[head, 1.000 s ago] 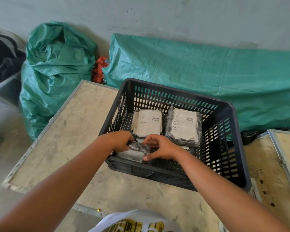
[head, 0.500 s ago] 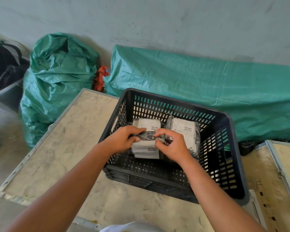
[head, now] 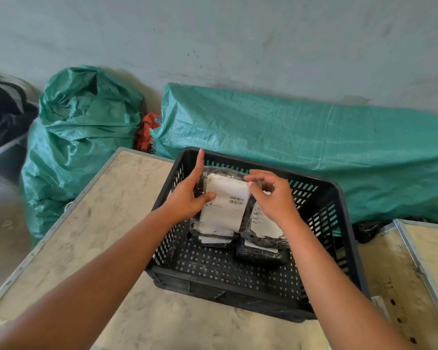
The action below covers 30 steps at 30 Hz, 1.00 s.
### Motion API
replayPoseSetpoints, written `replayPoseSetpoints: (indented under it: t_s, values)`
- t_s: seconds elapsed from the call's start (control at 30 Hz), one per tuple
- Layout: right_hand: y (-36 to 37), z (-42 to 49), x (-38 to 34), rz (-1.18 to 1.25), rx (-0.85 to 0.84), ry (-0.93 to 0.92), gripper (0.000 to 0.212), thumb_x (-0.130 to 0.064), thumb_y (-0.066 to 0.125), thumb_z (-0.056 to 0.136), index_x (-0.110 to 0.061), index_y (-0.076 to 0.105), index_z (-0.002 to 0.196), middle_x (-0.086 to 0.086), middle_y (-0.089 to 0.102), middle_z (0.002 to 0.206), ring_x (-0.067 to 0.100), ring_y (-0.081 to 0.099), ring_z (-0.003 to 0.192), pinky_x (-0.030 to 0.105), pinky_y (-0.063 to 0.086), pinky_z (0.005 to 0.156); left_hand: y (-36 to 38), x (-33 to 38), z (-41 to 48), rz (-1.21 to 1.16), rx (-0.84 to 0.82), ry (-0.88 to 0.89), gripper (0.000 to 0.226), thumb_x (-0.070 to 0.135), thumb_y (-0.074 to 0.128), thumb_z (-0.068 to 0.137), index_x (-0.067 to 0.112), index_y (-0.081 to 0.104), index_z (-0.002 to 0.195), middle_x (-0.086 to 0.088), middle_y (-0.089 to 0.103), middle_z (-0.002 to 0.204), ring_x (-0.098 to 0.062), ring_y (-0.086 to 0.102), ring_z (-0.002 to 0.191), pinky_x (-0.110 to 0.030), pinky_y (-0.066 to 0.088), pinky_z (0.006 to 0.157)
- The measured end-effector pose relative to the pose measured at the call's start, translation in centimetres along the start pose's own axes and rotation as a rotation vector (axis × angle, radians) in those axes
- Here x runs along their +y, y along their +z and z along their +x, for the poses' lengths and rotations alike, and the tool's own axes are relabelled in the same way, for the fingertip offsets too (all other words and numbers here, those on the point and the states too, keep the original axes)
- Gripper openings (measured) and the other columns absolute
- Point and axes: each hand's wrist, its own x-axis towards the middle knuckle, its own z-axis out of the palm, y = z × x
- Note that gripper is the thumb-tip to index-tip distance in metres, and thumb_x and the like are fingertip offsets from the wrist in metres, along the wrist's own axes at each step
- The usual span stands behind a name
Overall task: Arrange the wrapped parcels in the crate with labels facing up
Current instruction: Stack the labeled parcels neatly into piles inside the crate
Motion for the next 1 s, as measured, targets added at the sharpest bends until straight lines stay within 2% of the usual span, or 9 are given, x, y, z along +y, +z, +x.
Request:
replayPoseSetpoints:
  t_s: [0.1,0.23,0.37,0.5,0.63,0.73,0.83,0.93,1.0]
  values:
    - [-0.1,0.4,0.9,-0.088,-0.027,0.045,0.033,-0.019,0.077,0.089,-0.038,0.074,0.117,-0.007,0.058,0.138,0.002,0.054,0.129,0.021,0.045,0.104,0.6,-0.4,1.4,-0.038,0.006,-0.051,0.110,0.021,0.071,0.093,0.062,-0.014,0.148,0.025,0.015,0.154,0.010,0.028,0.125,-0.009,0.032,0.094]
    - [1.2,-0.1,2.5,-0.248,-0.171,0.052,0.083,-0.022,0.087,0.078,-0.046,0.046,0.147,-0.037,0.038,0.138,0.007,0.041,0.136,0.035,0.036,0.113,1.9,-1.9,2.7,-0.141,0.006,-0.129,0.104,0.018,0.069,0.095,0.049,-0.009,0.156,0.021,0.018,0.154,0.008,0.022,0.133,0.004,0.033,0.089]
    - [2.9,0.4,3.8,-0.241,-0.111,0.090,0.080,-0.017,0.086,0.079,-0.030,0.050,0.149,-0.015,0.047,0.143,0.005,0.043,0.134,0.038,0.039,0.116,2.9,-3.3,3.2,-0.163,0.044,-0.226,0.098,0.019,0.069,0.095,0.044,-0.001,0.159,0.010,0.032,0.158,-0.004,0.033,0.138,-0.022,0.036,0.108]
    - [4.3,1.3,4.4,-0.276,-0.159,0.145,0.073,-0.015,0.083,0.083,-0.020,0.051,0.150,0.001,0.053,0.147,0.011,0.048,0.132,0.034,0.039,0.115,4.1,-4.9,3.4,-0.101,0.057,-0.346,0.085,0.020,0.066,0.097,0.036,0.013,0.160,0.002,0.052,0.145,0.002,0.060,0.097,-0.006,0.048,0.068]
    - [5.9,1.3,5.3,-0.386,-0.240,0.160,0.067,-0.017,0.073,0.094,-0.013,0.044,0.154,0.012,0.049,0.152,0.026,0.045,0.139,0.024,0.030,0.112,4.7,-5.7,3.4,0.007,0.024,-0.401,0.079,0.021,0.065,0.098,0.026,0.018,0.161,-0.008,0.042,0.154,-0.021,0.053,0.123,-0.027,0.046,0.094]
    - [6.7,1.0,6.0,-0.443,-0.272,0.202,0.065,-0.022,0.065,0.100,-0.012,0.037,0.158,0.017,0.038,0.160,0.032,0.036,0.146,0.037,0.029,0.118,4.8,-6.1,3.3,0.046,-0.041,-0.392,0.084,0.017,0.069,0.094,0.022,0.018,0.161,-0.016,0.017,0.165,-0.032,0.031,0.146,-0.038,0.027,0.118]
    - [7.1,0.9,6.5,-0.499,-0.283,0.231,0.063,-0.027,0.058,0.104,-0.011,0.033,0.159,0.019,0.028,0.165,0.035,0.026,0.151,0.044,0.024,0.122,4.9,-6.2,3.3,0.053,-0.064,-0.367,0.080,0.013,0.071,0.092,0.016,0.027,0.159,-0.018,0.015,0.165,-0.032,0.017,0.151,-0.047,0.020,0.121]
    - [7.8,0.9,6.6,-0.489,-0.272,0.318,0.063,-0.027,0.056,0.105,-0.007,0.032,0.159,0.018,0.030,0.164,0.037,0.027,0.150,0.045,0.023,0.122,4.7,-6.2,3.2,0.043,0.001,-0.283,0.063,0.000,0.065,0.095,0.010,0.041,0.153,-0.015,0.016,0.165,-0.029,0.018,0.150,-0.033,0.030,0.118]
    - [8.2,0.5,6.7,-0.524,-0.306,0.392,0.063,-0.027,0.051,0.107,-0.004,0.026,0.160,0.023,0.024,0.165,0.041,0.021,0.152,0.045,0.017,0.122,4.5,-6.2,3.2,0.034,0.093,-0.247,0.052,-0.009,0.055,0.097,0.007,0.050,0.147,-0.015,0.020,0.164,-0.030,0.028,0.146,-0.011,0.037,0.104]
